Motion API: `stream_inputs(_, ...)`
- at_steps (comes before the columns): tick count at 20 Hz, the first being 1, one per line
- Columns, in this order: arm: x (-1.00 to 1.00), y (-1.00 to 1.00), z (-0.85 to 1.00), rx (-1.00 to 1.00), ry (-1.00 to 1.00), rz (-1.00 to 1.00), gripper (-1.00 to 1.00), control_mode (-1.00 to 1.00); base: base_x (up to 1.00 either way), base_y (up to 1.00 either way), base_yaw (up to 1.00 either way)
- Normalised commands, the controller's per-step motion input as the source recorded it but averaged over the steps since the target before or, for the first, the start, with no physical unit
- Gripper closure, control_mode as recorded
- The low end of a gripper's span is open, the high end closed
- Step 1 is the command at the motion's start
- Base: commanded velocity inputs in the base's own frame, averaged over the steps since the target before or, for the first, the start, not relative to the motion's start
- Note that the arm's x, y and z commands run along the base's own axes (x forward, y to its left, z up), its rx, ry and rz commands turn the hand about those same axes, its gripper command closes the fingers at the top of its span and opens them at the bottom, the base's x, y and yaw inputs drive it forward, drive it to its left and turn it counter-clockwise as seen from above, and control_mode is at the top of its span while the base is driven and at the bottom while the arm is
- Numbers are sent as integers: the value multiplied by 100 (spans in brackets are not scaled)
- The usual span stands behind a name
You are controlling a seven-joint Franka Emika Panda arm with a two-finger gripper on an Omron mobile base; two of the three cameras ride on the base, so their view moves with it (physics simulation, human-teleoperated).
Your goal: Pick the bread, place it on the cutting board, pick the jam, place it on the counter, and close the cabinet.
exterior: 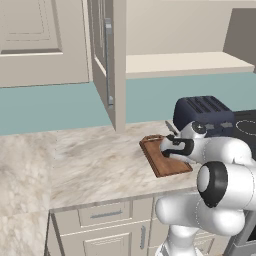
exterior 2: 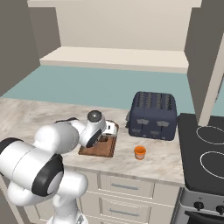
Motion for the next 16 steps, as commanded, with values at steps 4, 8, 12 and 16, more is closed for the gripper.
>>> stream_inputs(4,0,0,0,0,2,0,100,-100,0,0,0)
stream_inputs(8,0,0,0,0,4,0,100,-100,0,0,0)
stream_inputs(12,0,0,0,0,3,0,-100,-100,0,0,0)
stream_inputs(16,0,0,0,0,1,0,-100,-100,0,0,0)
